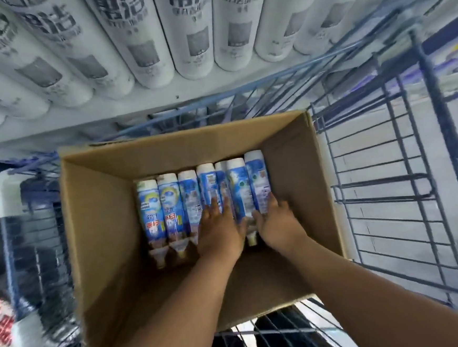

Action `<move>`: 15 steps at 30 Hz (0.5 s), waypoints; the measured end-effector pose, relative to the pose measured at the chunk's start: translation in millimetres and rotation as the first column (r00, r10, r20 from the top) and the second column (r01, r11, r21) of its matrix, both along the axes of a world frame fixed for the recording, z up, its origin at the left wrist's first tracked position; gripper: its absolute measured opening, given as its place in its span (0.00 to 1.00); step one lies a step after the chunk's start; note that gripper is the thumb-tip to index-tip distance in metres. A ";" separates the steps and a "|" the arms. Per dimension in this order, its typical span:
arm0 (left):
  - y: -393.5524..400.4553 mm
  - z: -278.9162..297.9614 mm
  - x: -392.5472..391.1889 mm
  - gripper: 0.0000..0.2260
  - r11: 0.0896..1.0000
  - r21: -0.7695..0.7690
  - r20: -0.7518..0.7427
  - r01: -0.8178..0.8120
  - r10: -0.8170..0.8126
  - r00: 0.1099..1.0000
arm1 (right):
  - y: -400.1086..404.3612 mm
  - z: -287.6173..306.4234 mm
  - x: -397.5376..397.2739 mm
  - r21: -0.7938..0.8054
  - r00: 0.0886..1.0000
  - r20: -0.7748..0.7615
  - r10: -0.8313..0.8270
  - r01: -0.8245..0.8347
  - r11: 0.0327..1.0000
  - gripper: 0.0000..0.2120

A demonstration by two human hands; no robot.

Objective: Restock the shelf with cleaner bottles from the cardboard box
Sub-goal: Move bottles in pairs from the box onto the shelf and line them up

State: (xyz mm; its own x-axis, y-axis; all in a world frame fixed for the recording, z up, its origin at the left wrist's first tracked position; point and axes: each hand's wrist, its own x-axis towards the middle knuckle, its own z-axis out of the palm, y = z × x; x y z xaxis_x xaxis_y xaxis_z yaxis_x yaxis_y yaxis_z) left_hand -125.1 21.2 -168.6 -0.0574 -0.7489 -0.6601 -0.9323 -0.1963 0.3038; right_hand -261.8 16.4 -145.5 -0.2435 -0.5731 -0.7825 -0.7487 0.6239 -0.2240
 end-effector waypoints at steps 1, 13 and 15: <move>1.6 -9.2 -4.6 0.32 0.998 0.030 -0.025 -0.060 0.060 0.998 | 0.8 -13.3 -2.6 0.011 0.999 0.032 -0.020 0.020 1.000 0.28; -8.2 -78.0 -43.7 0.15 0.663 0.388 -0.223 -0.640 0.741 0.633 | -5.4 -76.2 -4.6 -0.135 0.964 0.066 -0.256 0.263 0.955 0.18; -12.1 -78.6 -39.9 0.16 0.664 0.409 -0.255 -0.626 0.741 0.621 | -6.5 -78.2 -3.2 -0.134 0.956 0.062 -0.286 0.292 0.947 0.20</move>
